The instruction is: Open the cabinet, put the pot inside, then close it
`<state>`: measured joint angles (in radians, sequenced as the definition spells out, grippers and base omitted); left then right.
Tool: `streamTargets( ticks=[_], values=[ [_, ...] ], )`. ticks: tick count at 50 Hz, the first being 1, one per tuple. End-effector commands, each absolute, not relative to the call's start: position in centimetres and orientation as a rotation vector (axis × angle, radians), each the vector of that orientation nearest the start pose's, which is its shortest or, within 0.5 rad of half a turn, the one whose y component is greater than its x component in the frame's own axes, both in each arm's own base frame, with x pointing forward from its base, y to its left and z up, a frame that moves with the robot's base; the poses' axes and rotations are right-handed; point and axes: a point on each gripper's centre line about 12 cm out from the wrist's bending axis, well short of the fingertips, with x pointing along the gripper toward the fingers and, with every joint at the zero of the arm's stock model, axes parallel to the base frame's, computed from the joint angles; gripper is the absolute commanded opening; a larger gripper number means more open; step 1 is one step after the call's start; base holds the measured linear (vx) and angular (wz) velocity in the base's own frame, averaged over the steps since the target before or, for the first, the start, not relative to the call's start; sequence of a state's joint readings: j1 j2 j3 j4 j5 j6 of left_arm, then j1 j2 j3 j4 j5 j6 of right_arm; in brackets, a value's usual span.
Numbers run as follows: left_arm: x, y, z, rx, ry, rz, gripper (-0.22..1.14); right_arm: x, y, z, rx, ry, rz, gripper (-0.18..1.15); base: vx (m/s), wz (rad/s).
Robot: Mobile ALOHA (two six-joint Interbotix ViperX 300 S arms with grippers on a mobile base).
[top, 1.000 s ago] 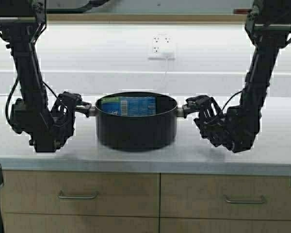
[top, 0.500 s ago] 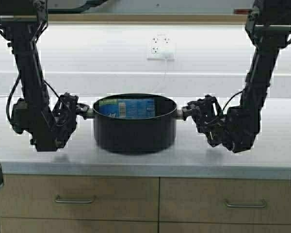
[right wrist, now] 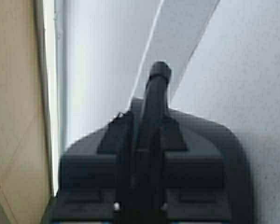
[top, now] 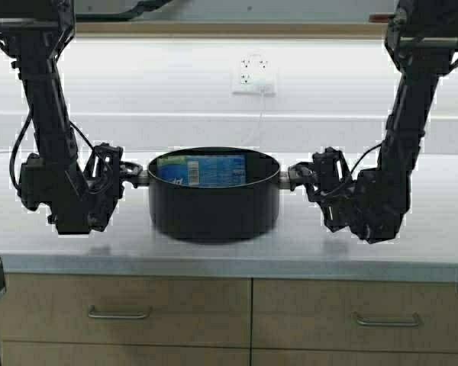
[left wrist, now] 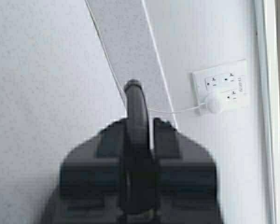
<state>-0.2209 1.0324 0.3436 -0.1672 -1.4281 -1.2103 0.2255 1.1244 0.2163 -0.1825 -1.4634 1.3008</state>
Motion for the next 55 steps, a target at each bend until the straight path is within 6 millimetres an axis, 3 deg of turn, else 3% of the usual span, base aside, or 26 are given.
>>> streamTargets(
  ticks=[1,19,34,55],
  values=[
    [44.8,-8.4,-3.9,-1.211,-0.033,-0.108,0.02,45.7,12.5,-5.6,1.237,0.118,0.447,0.07,0.01,0.00],
    [39.6,-9.4,-1.7,-1.192,-0.020,-0.146,0.02,40.7,11.9,-3.9,1.240,0.120,0.464,0.07,0.01,0.00],
    [37.0,-9.4,1.2,-1.188,-0.031,-0.175,0.02,38.5,13.1,0.1,1.206,0.119,0.516,0.07,-0.01,0.00],
    [33.0,-10.2,7.5,-1.198,-0.035,-0.249,0.02,34.5,13.2,5.6,1.200,0.130,0.543,0.07,-0.02,0.00]
  ],
)
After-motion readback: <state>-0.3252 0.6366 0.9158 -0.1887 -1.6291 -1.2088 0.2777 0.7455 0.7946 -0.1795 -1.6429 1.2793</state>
